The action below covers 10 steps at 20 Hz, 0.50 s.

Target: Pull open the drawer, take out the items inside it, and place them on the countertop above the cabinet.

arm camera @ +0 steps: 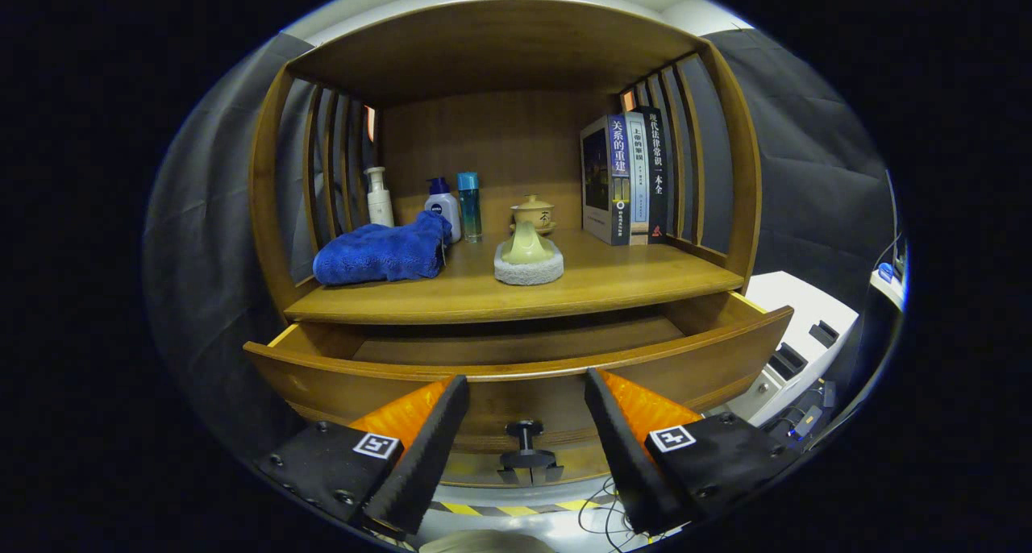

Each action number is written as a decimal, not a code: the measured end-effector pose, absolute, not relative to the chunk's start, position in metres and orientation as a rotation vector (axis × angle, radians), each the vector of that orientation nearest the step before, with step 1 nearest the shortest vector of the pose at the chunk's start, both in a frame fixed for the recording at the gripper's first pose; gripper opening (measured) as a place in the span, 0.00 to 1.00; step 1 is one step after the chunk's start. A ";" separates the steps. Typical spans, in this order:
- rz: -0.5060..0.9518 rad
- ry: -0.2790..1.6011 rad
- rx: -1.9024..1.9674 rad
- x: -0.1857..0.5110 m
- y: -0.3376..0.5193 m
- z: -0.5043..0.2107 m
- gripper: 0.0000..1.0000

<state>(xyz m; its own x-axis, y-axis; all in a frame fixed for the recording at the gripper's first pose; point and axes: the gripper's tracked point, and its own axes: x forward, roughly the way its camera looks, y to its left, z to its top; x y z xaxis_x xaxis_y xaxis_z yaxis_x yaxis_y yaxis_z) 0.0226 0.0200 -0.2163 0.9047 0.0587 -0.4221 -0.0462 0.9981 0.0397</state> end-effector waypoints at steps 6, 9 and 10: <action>0.047 0.438 0.037 0.044 0.022 -0.219 0.97; 0.045 0.440 0.037 0.056 0.022 -0.221 0.97; 0.044 0.439 0.039 0.059 0.023 -0.221 0.97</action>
<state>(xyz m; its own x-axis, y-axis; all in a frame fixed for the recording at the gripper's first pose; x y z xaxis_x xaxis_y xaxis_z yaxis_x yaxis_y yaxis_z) 0.0589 0.0228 -0.2212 0.9043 0.0509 -0.4239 -0.0342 0.9983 0.0469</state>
